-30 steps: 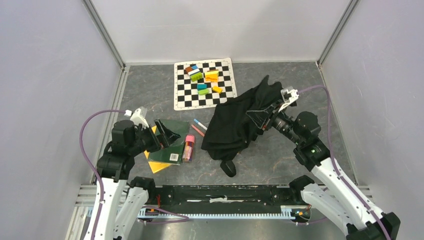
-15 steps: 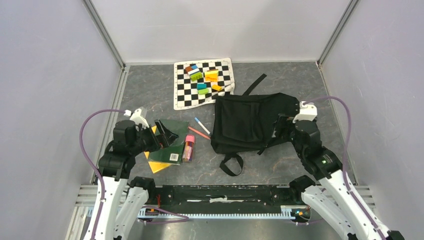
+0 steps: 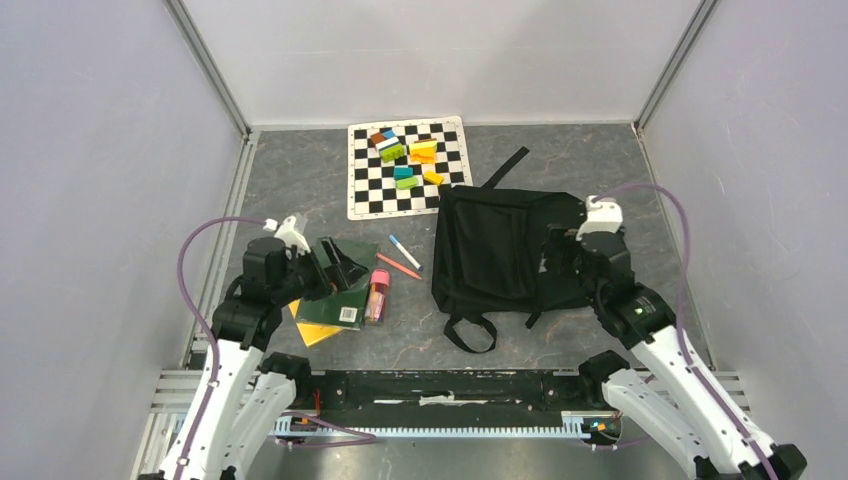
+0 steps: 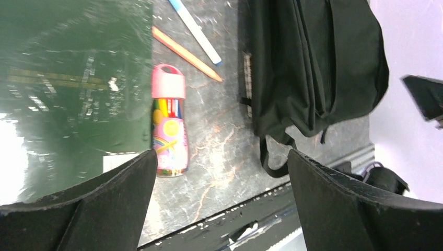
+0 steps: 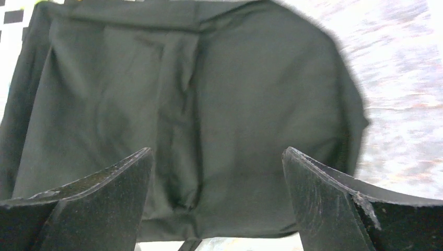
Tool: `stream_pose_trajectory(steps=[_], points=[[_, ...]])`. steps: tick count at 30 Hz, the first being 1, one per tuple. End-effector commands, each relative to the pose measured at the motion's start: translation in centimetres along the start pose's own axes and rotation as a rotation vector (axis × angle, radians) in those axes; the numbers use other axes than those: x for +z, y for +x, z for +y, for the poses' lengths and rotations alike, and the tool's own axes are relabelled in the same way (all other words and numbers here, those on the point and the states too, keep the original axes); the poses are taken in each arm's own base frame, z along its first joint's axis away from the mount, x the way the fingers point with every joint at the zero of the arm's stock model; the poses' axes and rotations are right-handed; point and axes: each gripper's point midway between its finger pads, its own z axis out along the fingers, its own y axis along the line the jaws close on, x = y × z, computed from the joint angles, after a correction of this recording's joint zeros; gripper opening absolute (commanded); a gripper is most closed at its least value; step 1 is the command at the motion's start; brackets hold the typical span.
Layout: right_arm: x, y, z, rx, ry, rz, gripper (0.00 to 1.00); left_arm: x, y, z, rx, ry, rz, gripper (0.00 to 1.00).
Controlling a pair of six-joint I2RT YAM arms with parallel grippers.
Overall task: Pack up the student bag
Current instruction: Place the student bag at the center of the board.
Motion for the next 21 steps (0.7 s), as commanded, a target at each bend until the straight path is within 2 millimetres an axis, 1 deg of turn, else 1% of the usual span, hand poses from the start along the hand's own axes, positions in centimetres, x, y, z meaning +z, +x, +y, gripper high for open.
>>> stream_pose_trajectory(steps=[1,2,4,8,12,14,18,21], points=[[1.6,4.5,5.4,-0.010,-0.266,0.141,0.97,2.3,0.1,-2.6,-0.030,0.098,0.002,1.00],[2.1,5.6,5.8,-0.011,-0.280,0.176,0.96,3.0,0.8,-3.0,-0.016,0.100,0.031,1.00],[2.7,7.1,6.5,-0.016,-0.306,0.227,0.95,4.3,1.9,-4.0,0.021,0.092,0.068,1.00],[3.5,8.8,7.8,-0.027,-0.342,0.270,0.95,6.8,3.2,-6.5,0.048,0.124,0.117,1.00],[4.1,9.6,8.6,-0.061,-0.370,0.286,0.96,9.1,4.7,-9.0,0.061,0.167,0.161,1.00],[4.5,9.9,8.7,-0.081,-0.367,0.294,0.96,10.2,5.8,-9.7,0.063,0.171,0.196,1.00],[5.6,10.3,8.1,-0.107,-0.324,0.295,0.93,11.8,7.5,-11.5,0.058,0.206,0.235,1.00],[6.3,10.5,7.5,-0.126,-0.281,0.292,0.91,12.8,8.1,-12.4,0.054,0.213,0.254,1.00]])
